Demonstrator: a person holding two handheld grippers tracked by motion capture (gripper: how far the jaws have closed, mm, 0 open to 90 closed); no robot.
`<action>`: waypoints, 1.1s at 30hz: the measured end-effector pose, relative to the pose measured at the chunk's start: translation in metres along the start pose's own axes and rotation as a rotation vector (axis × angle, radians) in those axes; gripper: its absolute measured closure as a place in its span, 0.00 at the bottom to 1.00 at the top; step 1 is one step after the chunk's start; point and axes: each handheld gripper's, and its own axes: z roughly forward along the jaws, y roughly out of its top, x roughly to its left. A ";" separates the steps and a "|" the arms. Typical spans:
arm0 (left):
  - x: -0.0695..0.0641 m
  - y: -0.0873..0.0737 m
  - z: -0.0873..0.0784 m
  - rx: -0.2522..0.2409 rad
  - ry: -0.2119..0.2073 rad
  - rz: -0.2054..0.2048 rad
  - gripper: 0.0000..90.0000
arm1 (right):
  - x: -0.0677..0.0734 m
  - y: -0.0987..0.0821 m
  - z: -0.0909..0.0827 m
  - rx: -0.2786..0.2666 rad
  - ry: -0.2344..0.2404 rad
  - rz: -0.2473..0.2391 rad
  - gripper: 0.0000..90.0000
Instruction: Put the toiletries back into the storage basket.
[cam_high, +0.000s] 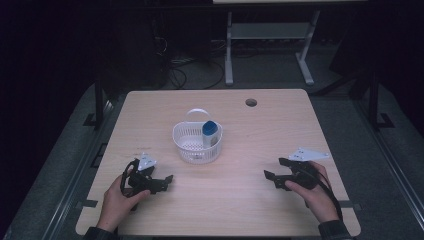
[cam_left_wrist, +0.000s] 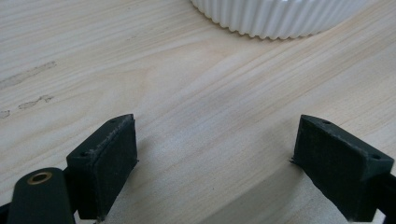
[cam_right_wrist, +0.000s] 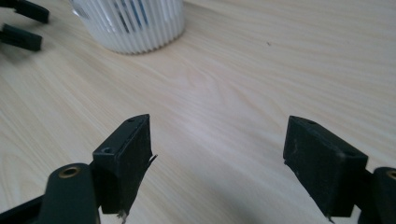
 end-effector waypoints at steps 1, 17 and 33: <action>0.000 0.000 0.000 0.000 0.000 -0.001 0.14 | -0.001 -0.003 -0.001 0.008 -0.005 0.005 0.26; 0.000 0.000 0.000 0.003 0.000 0.004 0.14 | -0.014 -0.038 -0.007 0.123 -0.109 0.024 0.23; 0.000 0.000 0.000 0.003 -0.001 0.005 0.14 | -0.017 -0.048 -0.001 0.153 -0.143 0.012 0.22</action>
